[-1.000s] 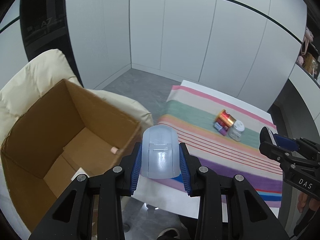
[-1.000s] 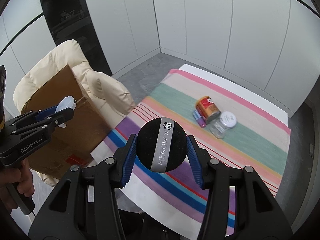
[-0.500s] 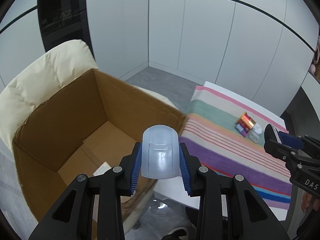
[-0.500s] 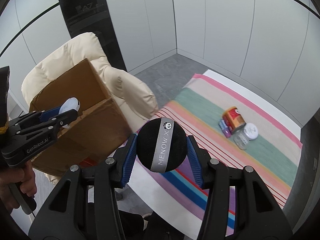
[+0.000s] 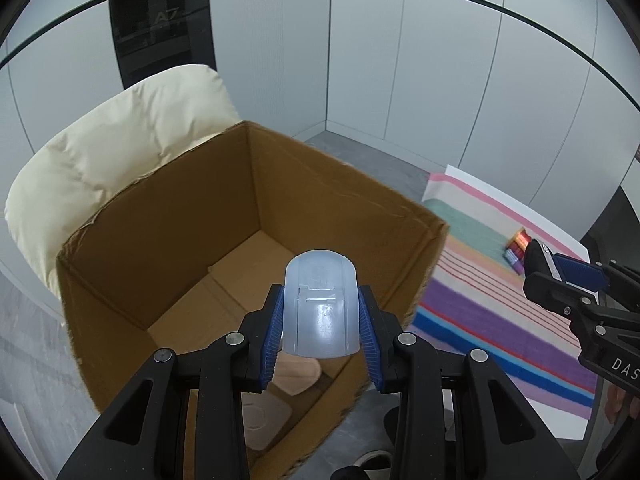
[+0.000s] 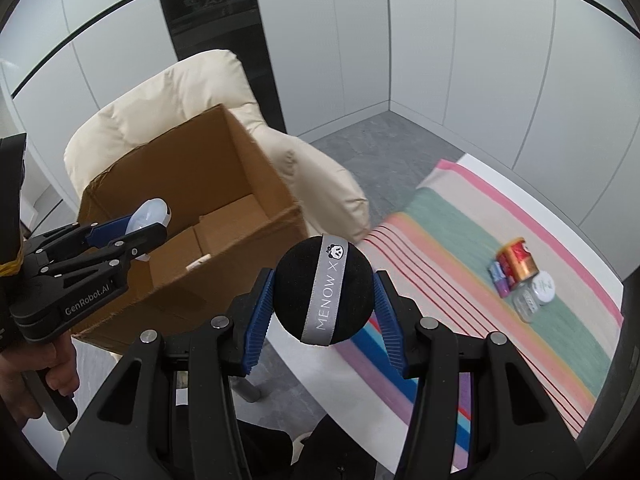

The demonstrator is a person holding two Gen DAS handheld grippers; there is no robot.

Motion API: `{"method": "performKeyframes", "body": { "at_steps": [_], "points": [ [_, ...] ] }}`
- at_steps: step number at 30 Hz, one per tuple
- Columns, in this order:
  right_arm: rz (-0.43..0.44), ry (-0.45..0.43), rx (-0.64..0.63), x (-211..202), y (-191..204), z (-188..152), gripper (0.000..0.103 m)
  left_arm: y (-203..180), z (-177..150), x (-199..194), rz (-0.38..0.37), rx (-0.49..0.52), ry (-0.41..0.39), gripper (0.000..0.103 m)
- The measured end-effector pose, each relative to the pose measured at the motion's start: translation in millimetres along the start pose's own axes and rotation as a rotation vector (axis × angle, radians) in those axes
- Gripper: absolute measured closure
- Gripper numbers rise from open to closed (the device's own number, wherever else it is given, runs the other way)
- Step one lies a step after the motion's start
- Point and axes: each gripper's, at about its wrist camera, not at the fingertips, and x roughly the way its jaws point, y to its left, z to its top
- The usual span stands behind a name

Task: Organize objects
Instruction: 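Drop the translucent cup from the left tool while the right tool drops the black puff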

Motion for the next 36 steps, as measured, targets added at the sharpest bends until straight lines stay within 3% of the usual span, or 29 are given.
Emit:
{"method": "performKeyframes", "body": {
  "at_steps": [13, 16, 20, 25, 36],
  "points": [
    [0.059, 0.011, -0.076, 17.3, 54.8, 12.0, 0.052, 35.4, -10.4, -16.6, 0.084, 0.055, -0.04, 0.064],
    [0.061, 0.013, -0.092, 20.5, 66.0, 14.4, 0.052, 43.8, -12.6, -24.9, 0.132, 0.062, -0.077, 0.03],
    [0.072, 0.019, -0.108, 27.6, 80.7, 17.6, 0.052, 65.0, -14.2, -40.4, 0.176, 0.02, -0.132, 0.0],
    [0.089, 0.02, -0.138, 36.3, 105.0, 23.0, 0.052, 90.2, -19.7, -49.4, 0.223, -0.028, -0.143, 0.0],
    [0.146, 0.032, -0.195, 51.8, 157.2, 30.3, 0.052, 133.6, -38.9, -65.1, 0.255, -0.091, -0.121, 0.0]
  ]
}}
